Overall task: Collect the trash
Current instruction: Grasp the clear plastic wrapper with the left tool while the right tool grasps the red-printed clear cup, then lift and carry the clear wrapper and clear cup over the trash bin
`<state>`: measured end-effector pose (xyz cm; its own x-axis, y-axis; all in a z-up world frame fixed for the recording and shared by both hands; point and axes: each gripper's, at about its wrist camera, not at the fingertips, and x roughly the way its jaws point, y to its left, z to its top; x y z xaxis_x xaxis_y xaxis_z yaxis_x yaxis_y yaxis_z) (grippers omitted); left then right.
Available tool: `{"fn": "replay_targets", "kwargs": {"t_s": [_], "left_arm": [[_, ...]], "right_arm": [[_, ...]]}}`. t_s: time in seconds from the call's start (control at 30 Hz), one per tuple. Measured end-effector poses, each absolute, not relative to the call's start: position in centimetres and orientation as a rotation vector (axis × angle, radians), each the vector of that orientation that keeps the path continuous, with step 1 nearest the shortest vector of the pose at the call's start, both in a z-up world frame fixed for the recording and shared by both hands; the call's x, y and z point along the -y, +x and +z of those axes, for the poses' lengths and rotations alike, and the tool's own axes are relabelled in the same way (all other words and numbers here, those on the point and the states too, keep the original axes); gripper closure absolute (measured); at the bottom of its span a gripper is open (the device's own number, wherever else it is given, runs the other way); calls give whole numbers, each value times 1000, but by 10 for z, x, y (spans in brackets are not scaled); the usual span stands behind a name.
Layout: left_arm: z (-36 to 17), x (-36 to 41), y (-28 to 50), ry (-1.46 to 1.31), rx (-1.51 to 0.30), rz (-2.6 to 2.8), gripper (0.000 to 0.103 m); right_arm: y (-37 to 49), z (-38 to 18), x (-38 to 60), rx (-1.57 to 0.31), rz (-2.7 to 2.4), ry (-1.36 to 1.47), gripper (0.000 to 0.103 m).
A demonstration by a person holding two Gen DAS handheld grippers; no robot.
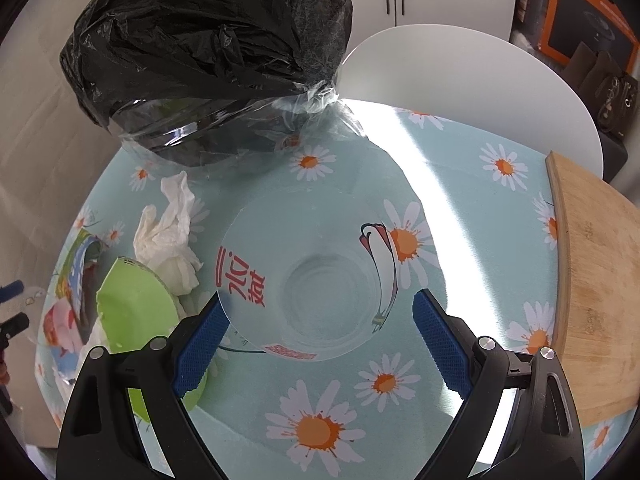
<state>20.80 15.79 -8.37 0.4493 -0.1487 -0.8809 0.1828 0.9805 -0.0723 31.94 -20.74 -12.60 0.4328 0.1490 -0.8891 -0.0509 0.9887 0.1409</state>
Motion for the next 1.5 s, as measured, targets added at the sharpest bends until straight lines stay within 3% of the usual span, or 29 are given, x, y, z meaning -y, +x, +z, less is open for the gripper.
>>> {"fn": "replay_targets", "kwargs": {"t_s": [0.13, 0.17, 0.2, 0.23, 0.3, 0.57, 0.63, 0.8, 1.03, 1.07, 1.13, 1.17, 1.47, 1.5], "left_arm": [[-97, -157, 207, 12, -1136, -172, 9], [-100, -157, 207, 8, -1140, -174, 15], [-102, -157, 207, -2, -1148, -187, 39], [-105, -157, 207, -10, -1164, -199, 52], [-109, -159, 206, -9, -1192, -177, 53], [-91, -163, 188, 26, -1155, -130, 57], [-82, -163, 183, 35, -1135, -124, 66], [-67, -162, 174, 68, -1111, -130, 77], [-62, -160, 165, 104, -1116, -147, 82], [-62, -160, 164, 108, -1112, -147, 79], [-62, -162, 163, 89, -1105, -153, 58], [-62, -162, 163, 85, -1104, -151, 55], [-74, -156, 180, 135, -1149, -220, 56], [-78, -155, 183, 139, -1163, -232, 70]], "right_arm": [[319, -126, 208, -1112, 123, 111, 18], [319, -127, 208, -1114, 127, 110, 31], [318, -127, 208, -1113, 125, 102, 41], [317, -126, 209, -1111, 122, 96, 46], [311, -122, 211, -1101, 125, 114, 51], [289, -110, 227, -1100, 134, 174, 51], [282, -106, 232, -1093, 141, 193, 51], [264, -98, 239, -1075, 134, 207, 51], [249, -92, 245, -1060, 129, 229, 51], [247, -91, 245, -1057, 131, 233, 51], [242, -91, 244, -1055, 131, 232, 51], [240, -91, 244, -1058, 129, 227, 51], [227, -85, 249, -1062, 108, 226, 51], [225, -85, 249, -1065, 105, 224, 51]]}}
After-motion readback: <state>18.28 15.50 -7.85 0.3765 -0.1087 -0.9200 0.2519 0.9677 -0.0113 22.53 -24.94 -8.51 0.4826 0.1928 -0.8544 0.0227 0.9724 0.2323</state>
